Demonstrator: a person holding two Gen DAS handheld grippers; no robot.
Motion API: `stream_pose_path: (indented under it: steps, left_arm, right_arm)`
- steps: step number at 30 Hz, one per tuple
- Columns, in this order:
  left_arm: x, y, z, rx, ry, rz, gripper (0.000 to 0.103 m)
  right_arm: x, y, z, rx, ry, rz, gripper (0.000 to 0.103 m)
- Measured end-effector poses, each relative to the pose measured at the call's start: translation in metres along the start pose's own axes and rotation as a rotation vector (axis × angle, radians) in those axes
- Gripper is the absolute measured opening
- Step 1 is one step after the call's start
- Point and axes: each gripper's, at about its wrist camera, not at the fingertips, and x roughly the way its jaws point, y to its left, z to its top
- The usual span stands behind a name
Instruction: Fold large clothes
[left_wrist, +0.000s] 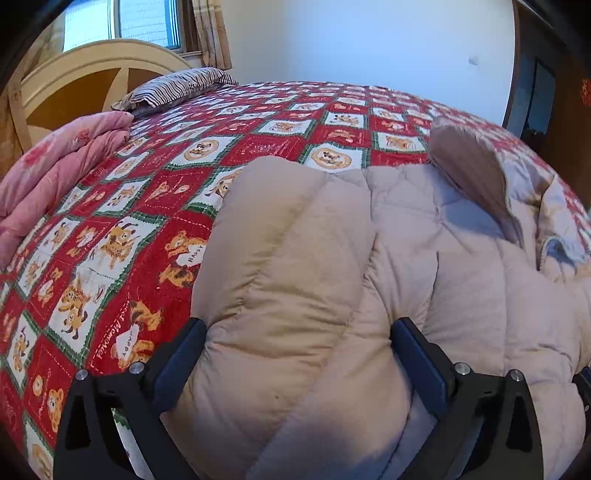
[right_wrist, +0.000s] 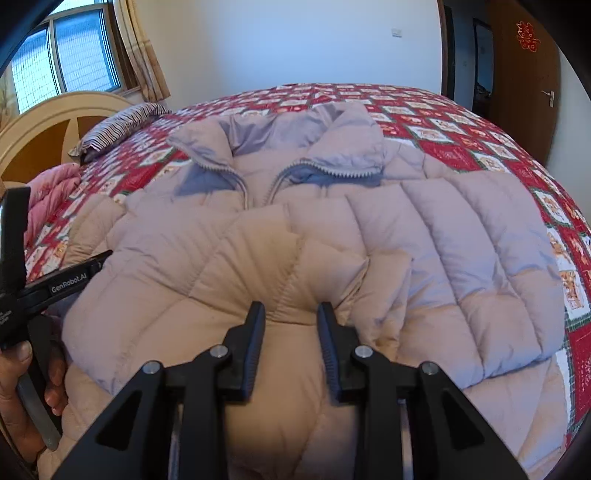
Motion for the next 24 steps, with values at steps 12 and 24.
stream_pose_path:
  steps: [12, 24]
  left_arm:
    - [0.009, -0.007, -0.001, 0.032, 0.011, 0.029, 0.102]
    - [-0.042, -0.007, 0.017, 0.02, -0.048, 0.025, 0.102]
  right_arm:
    - [0.01, 0.004, -0.004, -0.022, 0.011, -0.036, 0.032]
    - [-0.01, 0.0, 0.005, -0.043, 0.018, 0.004, 0.034]
